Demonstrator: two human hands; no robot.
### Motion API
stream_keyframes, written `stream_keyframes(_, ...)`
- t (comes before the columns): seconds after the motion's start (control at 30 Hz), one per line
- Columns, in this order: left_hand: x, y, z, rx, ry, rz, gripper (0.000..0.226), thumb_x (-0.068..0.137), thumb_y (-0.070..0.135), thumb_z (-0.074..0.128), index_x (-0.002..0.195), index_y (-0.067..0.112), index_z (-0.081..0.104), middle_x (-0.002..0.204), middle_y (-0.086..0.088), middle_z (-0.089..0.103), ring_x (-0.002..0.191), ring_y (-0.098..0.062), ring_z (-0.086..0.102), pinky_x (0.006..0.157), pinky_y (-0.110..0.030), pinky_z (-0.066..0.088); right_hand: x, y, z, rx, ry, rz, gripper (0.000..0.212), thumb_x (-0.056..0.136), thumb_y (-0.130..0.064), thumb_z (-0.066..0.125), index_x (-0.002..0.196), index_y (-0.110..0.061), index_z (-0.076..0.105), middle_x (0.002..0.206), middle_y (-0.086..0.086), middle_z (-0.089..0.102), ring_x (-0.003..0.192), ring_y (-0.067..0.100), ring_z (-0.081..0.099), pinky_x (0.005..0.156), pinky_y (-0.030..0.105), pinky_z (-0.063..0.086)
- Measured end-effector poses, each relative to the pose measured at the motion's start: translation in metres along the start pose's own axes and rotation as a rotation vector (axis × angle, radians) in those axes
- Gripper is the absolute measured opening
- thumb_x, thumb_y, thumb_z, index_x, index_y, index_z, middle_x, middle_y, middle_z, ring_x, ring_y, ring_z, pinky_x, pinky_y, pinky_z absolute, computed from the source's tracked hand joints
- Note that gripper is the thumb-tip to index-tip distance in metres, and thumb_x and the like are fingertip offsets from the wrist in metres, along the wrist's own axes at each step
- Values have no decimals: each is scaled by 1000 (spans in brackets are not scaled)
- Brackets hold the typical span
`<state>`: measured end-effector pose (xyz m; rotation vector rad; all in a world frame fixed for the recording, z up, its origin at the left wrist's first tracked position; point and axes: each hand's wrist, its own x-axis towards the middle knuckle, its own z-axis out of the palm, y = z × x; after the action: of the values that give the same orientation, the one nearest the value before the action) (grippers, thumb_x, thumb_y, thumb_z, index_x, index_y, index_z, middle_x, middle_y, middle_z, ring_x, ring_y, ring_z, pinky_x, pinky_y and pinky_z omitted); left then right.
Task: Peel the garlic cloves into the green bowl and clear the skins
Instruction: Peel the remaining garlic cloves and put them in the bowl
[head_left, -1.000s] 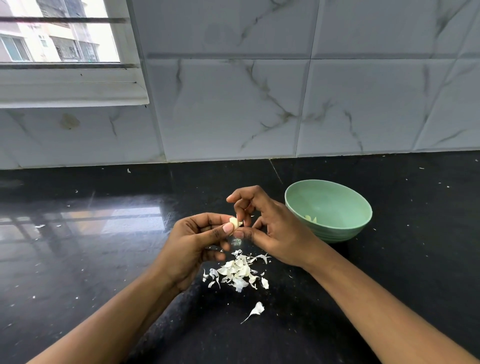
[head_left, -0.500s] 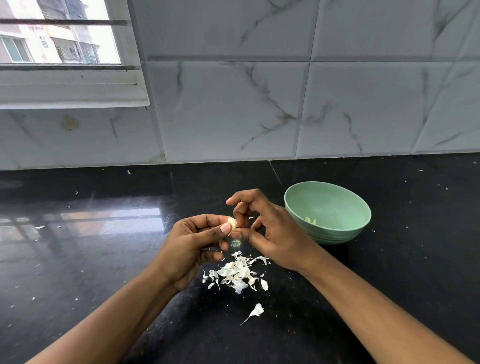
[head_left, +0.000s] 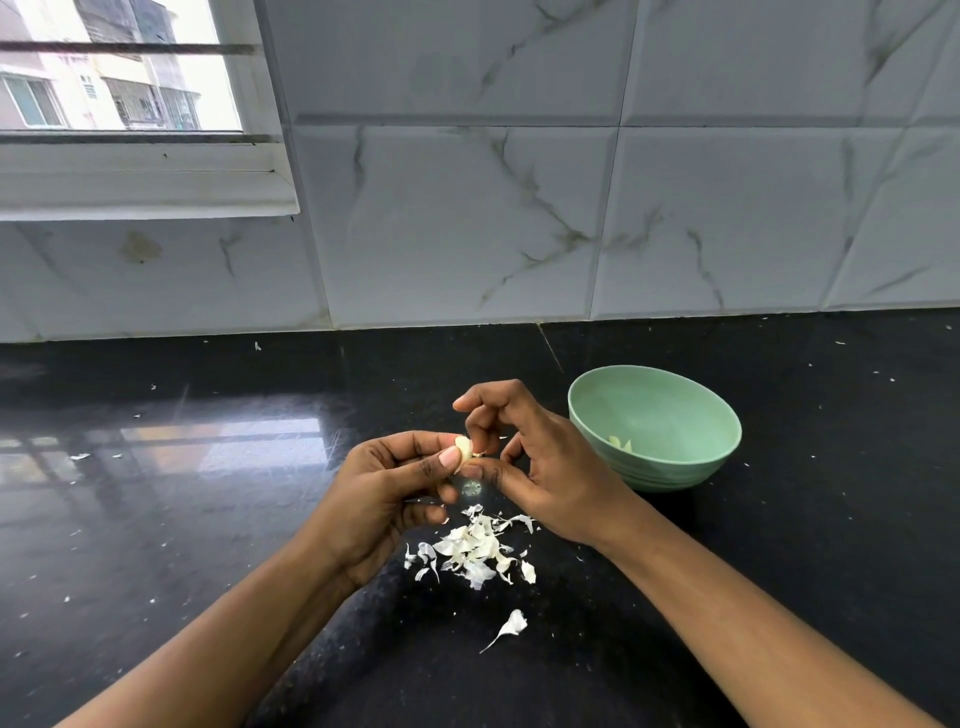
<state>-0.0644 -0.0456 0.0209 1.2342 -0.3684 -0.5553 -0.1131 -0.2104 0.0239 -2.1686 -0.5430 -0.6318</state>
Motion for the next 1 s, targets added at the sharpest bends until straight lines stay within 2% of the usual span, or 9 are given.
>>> stream_keyframes(0.2, 0, -1, -1, 49, -4, 43, 17, 69, 8, 66, 86, 5, 69, 70, -10, 69, 52, -11, 62, 42, -19, 49, 1, -1, -3, 119, -7, 64, 57, 80, -7, 70, 120, -32, 39, 98, -8, 53, 84, 10, 53, 57, 30, 52)
stream_keyframes(0.3, 0, -2, -2, 95, 9, 72, 18, 68, 10, 68, 86, 7, 71, 72, -11, 70, 57, -12, 65, 45, -20, 50, 1, -1, -3, 136, -32, 74, 59, 80, -2, 70, 119, -33, 39, 99, -3, 54, 85, 11, 54, 59, 23, 51)
stream_keyframes(0.5, -2, -4, 1, 157, 47, 161, 23, 68, 11, 67, 90, 4, 69, 73, -11, 73, 61, -14, 69, 48, -20, 51, 0, -1, -2, 52, -22, 50, 60, 80, 1, 68, 121, -32, 39, 95, -7, 51, 84, 14, 54, 57, 32, 52)
stream_keyframes(0.7, -2, -4, 0, 212, 70, 224, 21, 68, 15, 68, 87, 7, 70, 73, -12, 73, 64, -16, 70, 51, -21, 53, 0, -4, -1, -33, -14, 3, 58, 80, 0, 68, 119, -32, 40, 86, -8, 52, 76, 7, 54, 58, 25, 48)
stream_keyframes(0.83, -2, -5, -1, 222, 47, 223, 25, 70, 13, 67, 94, 6, 69, 80, -14, 74, 71, -18, 72, 57, -26, 55, 1, -3, -3, -16, 2, 13, 60, 79, 0, 69, 120, -32, 40, 93, -11, 52, 82, 11, 54, 59, 28, 49)
stream_keyframes(1.0, -1, -6, -1, 215, 40, 222, 26, 70, 12, 67, 95, 4, 69, 82, -15, 74, 74, -20, 73, 59, -25, 56, 0, -3, -1, -38, 3, -3, 59, 79, 1, 68, 120, -31, 39, 94, -9, 53, 83, 11, 55, 59, 28, 50)
